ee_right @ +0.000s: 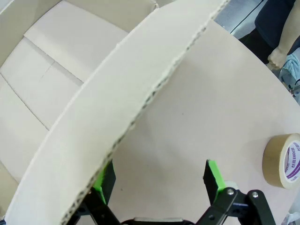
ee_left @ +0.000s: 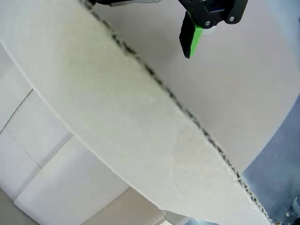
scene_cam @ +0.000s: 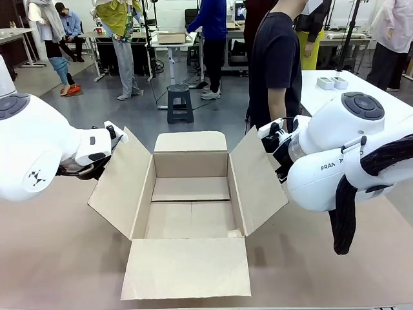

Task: Wrap the clocks to prevent damage.
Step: Open the side flaps of the Package Box.

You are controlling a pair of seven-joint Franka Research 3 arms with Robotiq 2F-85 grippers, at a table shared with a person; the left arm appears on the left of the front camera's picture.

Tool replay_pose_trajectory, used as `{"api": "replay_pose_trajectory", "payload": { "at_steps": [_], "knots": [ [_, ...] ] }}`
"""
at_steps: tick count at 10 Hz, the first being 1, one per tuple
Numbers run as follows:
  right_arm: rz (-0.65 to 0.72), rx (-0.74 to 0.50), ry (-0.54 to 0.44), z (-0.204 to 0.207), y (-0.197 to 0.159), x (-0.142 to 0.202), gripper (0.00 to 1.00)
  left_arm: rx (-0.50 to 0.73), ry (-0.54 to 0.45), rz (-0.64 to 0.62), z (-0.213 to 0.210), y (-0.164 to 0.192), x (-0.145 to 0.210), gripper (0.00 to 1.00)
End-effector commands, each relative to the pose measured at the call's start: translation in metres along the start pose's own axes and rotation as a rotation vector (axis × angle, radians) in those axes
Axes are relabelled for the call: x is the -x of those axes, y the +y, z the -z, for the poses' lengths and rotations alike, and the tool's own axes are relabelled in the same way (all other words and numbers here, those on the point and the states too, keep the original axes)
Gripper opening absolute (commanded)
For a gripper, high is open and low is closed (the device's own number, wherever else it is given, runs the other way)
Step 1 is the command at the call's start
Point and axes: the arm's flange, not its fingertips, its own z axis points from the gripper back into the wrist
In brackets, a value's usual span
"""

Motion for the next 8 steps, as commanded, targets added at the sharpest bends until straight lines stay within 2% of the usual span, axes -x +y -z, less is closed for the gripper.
{"api": "replay_pose_trajectory", "payload": {
  "at_steps": [1, 2, 3, 6, 8],
  "knots": [
    [0.000, 0.000, 0.000, 0.000, 0.000, 0.000, 1.00, 0.000, 0.000, 0.000, 0.000, 0.000, 0.000, 1.00],
    [0.000, 0.000, 0.000, 0.000, 0.000, 0.000, 1.00, 0.000, 0.000, 0.000, 0.000, 0.000, 0.000, 1.00],
    [-0.029, 0.018, 0.010, -0.027, 0.000, -0.007, 1.00, -0.042, 0.000, 0.046, -0.030, 0.019, -0.002, 1.00],
    [-0.038, 0.090, 0.051, -0.129, -0.007, -0.044, 1.00, 0.002, 0.008, 0.093, -0.130, 0.067, -0.029, 1.00],
    [-0.053, 0.161, 0.107, -0.194, 0.005, -0.073, 1.00, -0.037, 0.012, 0.128, -0.188, 0.068, -0.042, 1.00]
  ]
}}
